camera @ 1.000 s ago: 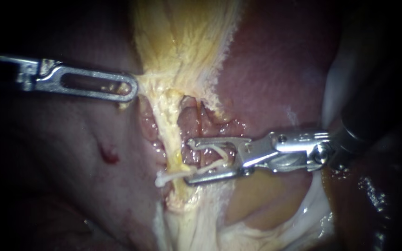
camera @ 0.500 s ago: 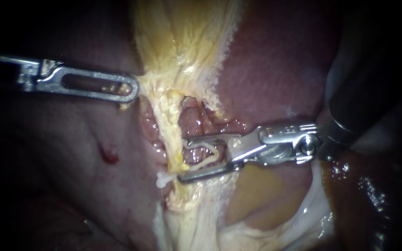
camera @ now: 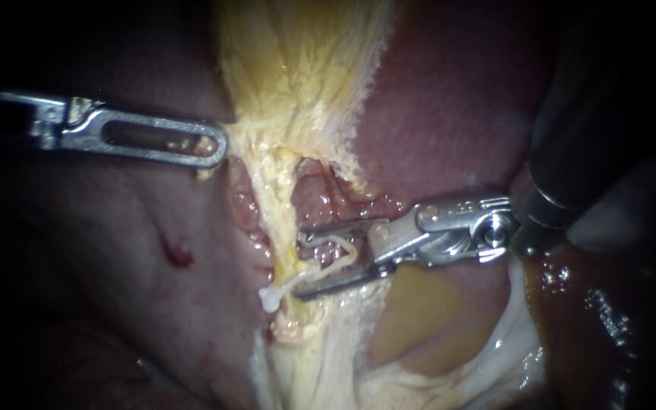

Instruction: Clipping second clip left tube

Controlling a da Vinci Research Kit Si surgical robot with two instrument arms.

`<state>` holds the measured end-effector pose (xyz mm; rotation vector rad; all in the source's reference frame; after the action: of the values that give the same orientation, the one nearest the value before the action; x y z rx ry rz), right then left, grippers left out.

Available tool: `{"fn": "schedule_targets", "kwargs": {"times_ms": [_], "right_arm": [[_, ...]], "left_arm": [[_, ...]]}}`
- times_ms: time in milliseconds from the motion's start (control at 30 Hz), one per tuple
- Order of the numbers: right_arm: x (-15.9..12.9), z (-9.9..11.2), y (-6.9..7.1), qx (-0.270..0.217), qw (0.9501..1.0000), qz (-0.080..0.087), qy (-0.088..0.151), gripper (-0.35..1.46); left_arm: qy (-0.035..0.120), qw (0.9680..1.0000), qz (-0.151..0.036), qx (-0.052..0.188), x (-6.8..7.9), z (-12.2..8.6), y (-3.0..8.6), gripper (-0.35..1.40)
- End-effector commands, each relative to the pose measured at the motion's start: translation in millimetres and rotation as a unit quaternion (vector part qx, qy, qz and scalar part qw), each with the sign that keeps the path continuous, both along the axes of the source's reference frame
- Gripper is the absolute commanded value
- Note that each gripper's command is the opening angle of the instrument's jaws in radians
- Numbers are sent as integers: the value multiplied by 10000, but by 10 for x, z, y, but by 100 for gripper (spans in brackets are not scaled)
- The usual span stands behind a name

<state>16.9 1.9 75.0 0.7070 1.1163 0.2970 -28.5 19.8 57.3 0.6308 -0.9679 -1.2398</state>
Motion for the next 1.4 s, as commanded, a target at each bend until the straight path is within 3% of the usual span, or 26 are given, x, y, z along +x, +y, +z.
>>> {"fn": "schedule_targets", "kwargs": {"times_ms": [33, 333, 900, 1133, 1400], "right_arm": [[3, -2, -1, 59, 10000, 22, 54, 46], [16, -12, -7, 538, 9964, 21, 648, 46], [36, -4, -15, 1129, 9839, -7, 1383, 45], [42, -4, -21, 1273, 9782, -105, 1634, 45], [41, -25, -33, 1293, 9749, -311, 1784, 45]], "left_arm": [[-1, 10000, -2, 1, 0, 0, 0, -35], [0, 10000, -3, 1, -1, 0, 0, -35], [-3, 10000, -4, 4, -6, 1, 0, -35], [-6, 10000, 0, 3, -8, 2, -1, -35], [-9, 10000, 4, 1, -8, 4, 0, -35]]}}
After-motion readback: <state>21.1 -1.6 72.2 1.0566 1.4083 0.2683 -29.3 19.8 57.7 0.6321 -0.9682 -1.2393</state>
